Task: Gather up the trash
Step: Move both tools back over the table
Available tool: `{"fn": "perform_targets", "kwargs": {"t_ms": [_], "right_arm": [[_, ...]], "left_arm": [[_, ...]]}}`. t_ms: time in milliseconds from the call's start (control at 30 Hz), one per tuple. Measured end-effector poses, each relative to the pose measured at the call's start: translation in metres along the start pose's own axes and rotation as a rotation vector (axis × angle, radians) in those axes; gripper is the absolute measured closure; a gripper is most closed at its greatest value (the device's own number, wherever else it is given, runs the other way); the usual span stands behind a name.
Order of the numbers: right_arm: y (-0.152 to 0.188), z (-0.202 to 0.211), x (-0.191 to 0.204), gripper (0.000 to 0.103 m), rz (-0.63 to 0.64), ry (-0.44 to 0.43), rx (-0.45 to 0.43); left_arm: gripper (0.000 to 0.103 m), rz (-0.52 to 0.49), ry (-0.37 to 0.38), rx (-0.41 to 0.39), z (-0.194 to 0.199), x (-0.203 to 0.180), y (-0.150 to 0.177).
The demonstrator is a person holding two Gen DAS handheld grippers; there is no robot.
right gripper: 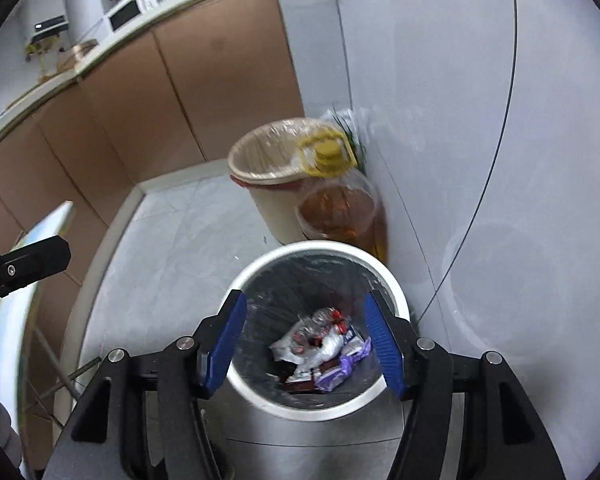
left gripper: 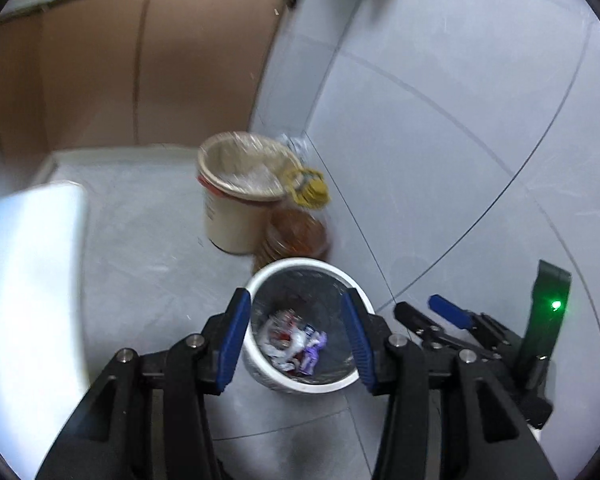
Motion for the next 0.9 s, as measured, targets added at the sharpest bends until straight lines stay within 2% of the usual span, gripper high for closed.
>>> {"fn": "perform_targets", "kwargs": {"t_ms": [133, 200, 367, 567, 800, 900], "right_arm": [[-0.007, 0.044, 0.036, 0.037, 0.051, -0.039, -0.052], [-0.008, 0.071, 0.06, 0.035, 0.087, -0.065, -0.083], [-0.003, 0.125, 0.116, 0.032, 0.167, -0.142, -0.137], [0.011, 0.176, 0.167, 0.03, 0.217, -0.23, -0.172], [0.028, 0.217, 0.212, 0.029, 0.285, -0.275, -0.193], [0.031, 0.221, 0.224, 0.029, 0.303, -0.285, -0.192]], "left_arm": [[0.054, 0.014, -0.075, -0.094, 0.063, 0.017, 0.005], [0.048, 0.02, -0.128, -0.138, 0.095, 0.026, 0.01], [0.045, 0.036, -0.27, -0.227, 0.168, 0.055, 0.032], [0.042, 0.064, -0.427, -0.286, 0.237, 0.09, 0.063], [0.042, 0.114, -0.528, -0.336, 0.301, 0.12, 0.098], [0.042, 0.126, -0.564, -0.355, 0.323, 0.126, 0.113]]}}
Point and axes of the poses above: each gripper's, at about its wrist camera, not at the fingertips, and z roughly against the way its jaws point, x to its left, y to its underside, the point moved 9 cm from there along -z, roughly the way its jaws point, and after that the axes turned 2 degrees about -z, right-handed, at the moved point
